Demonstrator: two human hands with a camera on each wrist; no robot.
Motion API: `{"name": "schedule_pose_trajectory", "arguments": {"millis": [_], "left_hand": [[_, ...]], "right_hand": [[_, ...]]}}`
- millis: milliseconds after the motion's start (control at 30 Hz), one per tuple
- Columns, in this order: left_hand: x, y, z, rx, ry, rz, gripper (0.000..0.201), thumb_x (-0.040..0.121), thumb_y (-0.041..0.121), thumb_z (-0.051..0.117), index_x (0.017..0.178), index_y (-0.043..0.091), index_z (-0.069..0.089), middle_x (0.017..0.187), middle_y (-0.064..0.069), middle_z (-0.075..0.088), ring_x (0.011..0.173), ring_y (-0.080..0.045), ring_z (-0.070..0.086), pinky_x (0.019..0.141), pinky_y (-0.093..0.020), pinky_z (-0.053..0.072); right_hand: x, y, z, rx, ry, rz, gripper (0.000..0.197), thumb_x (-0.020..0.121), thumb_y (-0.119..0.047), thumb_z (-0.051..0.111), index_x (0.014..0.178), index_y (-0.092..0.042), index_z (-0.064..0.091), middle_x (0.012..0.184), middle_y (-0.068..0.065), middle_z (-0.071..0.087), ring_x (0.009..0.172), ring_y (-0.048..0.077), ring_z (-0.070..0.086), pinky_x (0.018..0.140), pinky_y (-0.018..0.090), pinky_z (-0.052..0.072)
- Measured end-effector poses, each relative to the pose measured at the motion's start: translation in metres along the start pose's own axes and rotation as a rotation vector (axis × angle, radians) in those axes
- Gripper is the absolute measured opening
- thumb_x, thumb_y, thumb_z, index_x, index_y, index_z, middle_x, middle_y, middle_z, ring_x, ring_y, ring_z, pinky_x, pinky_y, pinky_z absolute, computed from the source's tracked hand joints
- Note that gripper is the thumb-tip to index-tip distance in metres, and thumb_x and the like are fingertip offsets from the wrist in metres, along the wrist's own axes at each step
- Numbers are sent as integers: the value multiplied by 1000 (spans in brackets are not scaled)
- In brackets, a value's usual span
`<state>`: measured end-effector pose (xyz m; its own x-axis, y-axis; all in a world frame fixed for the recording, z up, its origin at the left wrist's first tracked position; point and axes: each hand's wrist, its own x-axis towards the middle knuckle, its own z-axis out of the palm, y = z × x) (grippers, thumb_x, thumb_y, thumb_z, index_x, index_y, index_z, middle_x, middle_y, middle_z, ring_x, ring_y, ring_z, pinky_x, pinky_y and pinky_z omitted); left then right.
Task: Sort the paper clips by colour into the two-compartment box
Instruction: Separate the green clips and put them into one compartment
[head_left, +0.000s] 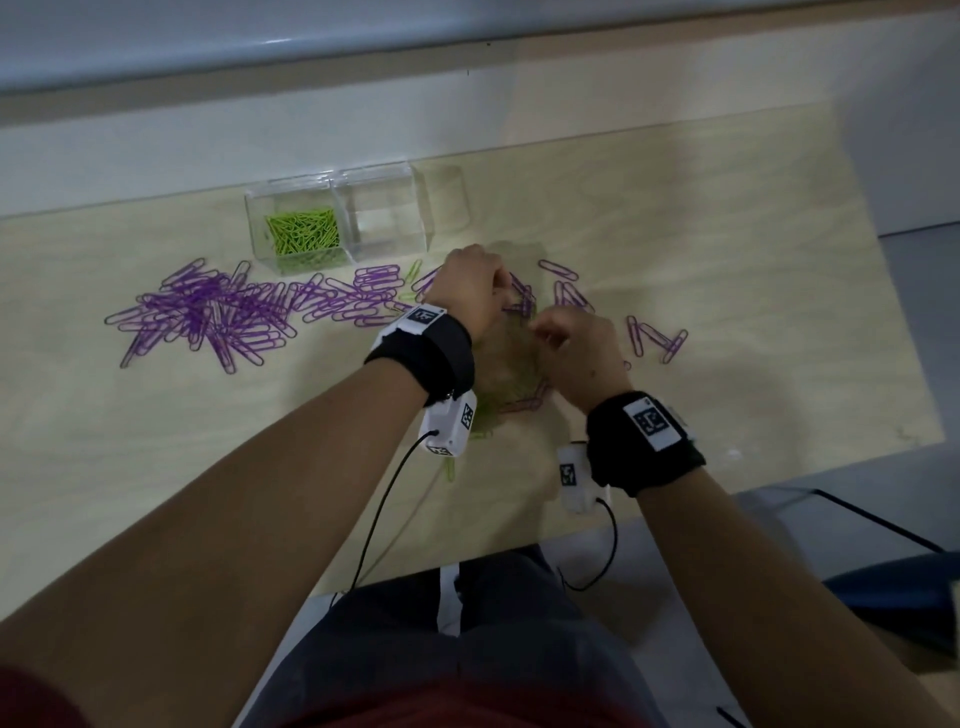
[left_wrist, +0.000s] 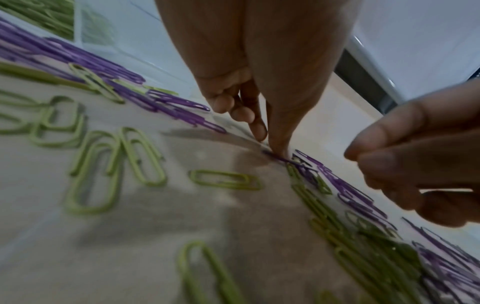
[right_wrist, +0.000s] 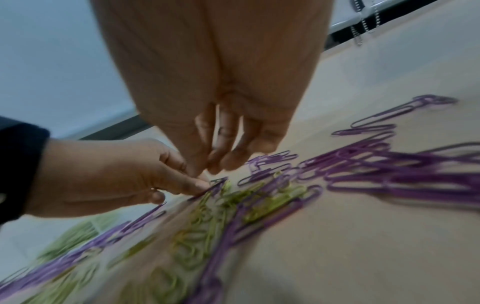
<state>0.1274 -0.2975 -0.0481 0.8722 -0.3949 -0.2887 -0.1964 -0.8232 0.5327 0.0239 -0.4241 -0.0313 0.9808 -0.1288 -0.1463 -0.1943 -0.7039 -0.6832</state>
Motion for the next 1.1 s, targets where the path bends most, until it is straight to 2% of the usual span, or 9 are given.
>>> {"name": "schedule_pose_trajectory", "arguments": {"millis": [67, 167, 333, 467, 633, 800, 933, 1033, 1100], "left_hand": [[1, 2, -2, -18, -12, 13, 11, 81, 12, 64, 90, 12, 68, 104, -11, 62, 98, -28, 57, 83, -34, 46], [4, 7, -8, 13, -66, 5, 18, 79, 3, 58, 90, 10, 70, 105, -12, 65, 97, -30, 59, 85, -34, 48], [7, 17, -13, 117, -184, -24, 13, 80, 5, 57, 84, 0, 68, 95, -18, 67, 87, -35, 63, 79, -40, 54], [-3, 6, -27, 88, -173, -32, 17, 81, 7, 55, 90, -2, 66, 100, -21, 65, 93, -36, 61, 80, -42, 53], [-48, -27, -43, 5, -101, -1, 10, 78, 4, 54, 78, 5, 63, 87, -14, 67, 84, -30, 61, 77, -36, 50], [-82, -38, -26, -150, -7, 105, 8, 75, 2, 64, 76, 10, 64, 81, 0, 56, 76, -18, 52, 68, -26, 40], [-98, -13, 9, -88, -209, 243, 19, 79, 23, 70, 95, 15, 64, 96, 0, 51, 90, -15, 46, 77, -27, 39], [-98, -8, 26, 21, -263, 295, 32, 82, 22, 67, 110, 10, 60, 111, -7, 49, 101, -22, 42, 86, -31, 37], [-97, -14, 24, 6, -237, 290, 26, 82, 18, 66, 105, 8, 64, 108, -9, 51, 100, -24, 45, 86, -33, 39]], "right_hand": [[17, 4, 0, -53, 123, 135, 9, 81, -16, 62, 73, -12, 65, 77, 6, 63, 67, 18, 53, 61, 30, 45], [38, 1, 6, -276, -20, 264, 22, 83, -26, 57, 66, -13, 58, 85, 9, 61, 67, 24, 54, 57, 27, 40], [44, -5, 11, -296, -111, 418, 23, 87, -27, 61, 100, -8, 65, 106, 12, 63, 92, 29, 62, 75, 33, 50], [33, -3, -1, -224, -144, 462, 19, 88, -19, 59, 97, -3, 63, 98, 11, 64, 88, 27, 61, 74, 32, 49], [2, -8, -4, -15, -247, 193, 8, 85, -14, 61, 78, -14, 58, 86, 4, 55, 79, 19, 52, 72, 30, 41], [-15, 13, -13, -111, -214, -2, 20, 81, 0, 54, 83, -17, 65, 88, -1, 54, 78, 13, 52, 68, 25, 46], [-28, 20, -14, -309, -274, -147, 11, 73, -10, 66, 83, -15, 67, 90, 4, 49, 85, 23, 51, 66, 34, 46], [-34, 27, -7, -355, -277, -210, 11, 68, -16, 73, 75, -14, 66, 86, 8, 48, 80, 30, 50, 60, 41, 46], [-35, 34, -5, -350, -254, -240, 10, 68, -18, 74, 74, -12, 67, 86, 9, 51, 79, 31, 50, 59, 42, 46]]}}
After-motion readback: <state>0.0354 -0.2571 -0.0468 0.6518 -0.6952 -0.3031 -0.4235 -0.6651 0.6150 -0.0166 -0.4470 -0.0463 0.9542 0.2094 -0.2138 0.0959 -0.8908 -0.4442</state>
